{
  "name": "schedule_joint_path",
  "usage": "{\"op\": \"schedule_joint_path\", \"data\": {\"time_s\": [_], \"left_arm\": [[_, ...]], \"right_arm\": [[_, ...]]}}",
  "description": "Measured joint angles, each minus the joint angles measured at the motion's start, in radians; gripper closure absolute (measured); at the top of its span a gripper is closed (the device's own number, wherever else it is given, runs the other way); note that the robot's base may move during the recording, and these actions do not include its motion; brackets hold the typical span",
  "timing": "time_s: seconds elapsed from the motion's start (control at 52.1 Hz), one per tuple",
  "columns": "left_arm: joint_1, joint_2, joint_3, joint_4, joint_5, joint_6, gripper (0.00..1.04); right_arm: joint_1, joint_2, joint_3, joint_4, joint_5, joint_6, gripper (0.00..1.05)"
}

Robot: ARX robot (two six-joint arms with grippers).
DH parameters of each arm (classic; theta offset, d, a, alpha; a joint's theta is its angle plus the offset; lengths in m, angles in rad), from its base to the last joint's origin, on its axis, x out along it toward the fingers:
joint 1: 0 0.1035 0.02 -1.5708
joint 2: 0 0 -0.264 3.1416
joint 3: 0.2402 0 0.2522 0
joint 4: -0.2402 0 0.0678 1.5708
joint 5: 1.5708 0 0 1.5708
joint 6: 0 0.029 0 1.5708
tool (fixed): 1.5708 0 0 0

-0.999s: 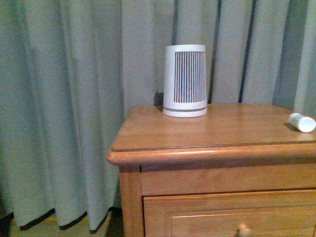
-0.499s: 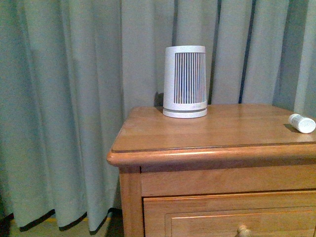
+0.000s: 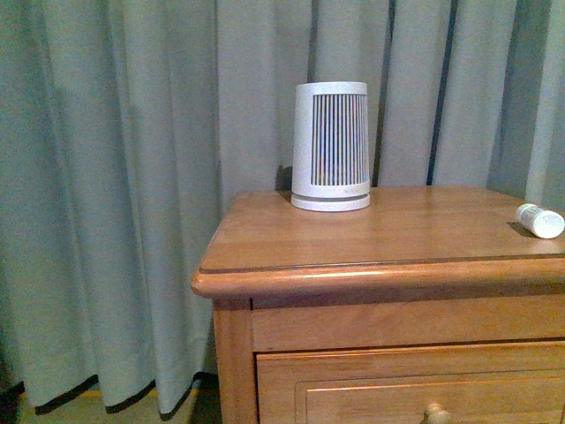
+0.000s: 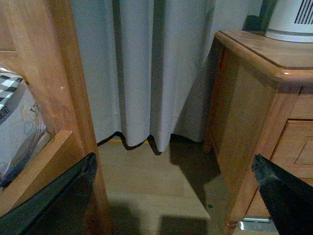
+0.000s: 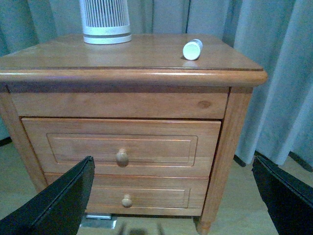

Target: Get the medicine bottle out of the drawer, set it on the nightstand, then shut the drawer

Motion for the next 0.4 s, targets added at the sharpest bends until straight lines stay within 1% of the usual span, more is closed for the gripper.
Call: {"op": "schedule_joint_path", "data": {"time_s": [0.403], "left_arm": [[0.000, 0.000, 0.000, 0.000, 0.000, 0.000, 0.07]], "right_arm": [[0.000, 0.000, 0.000, 0.000, 0.000, 0.000, 0.07]]}}
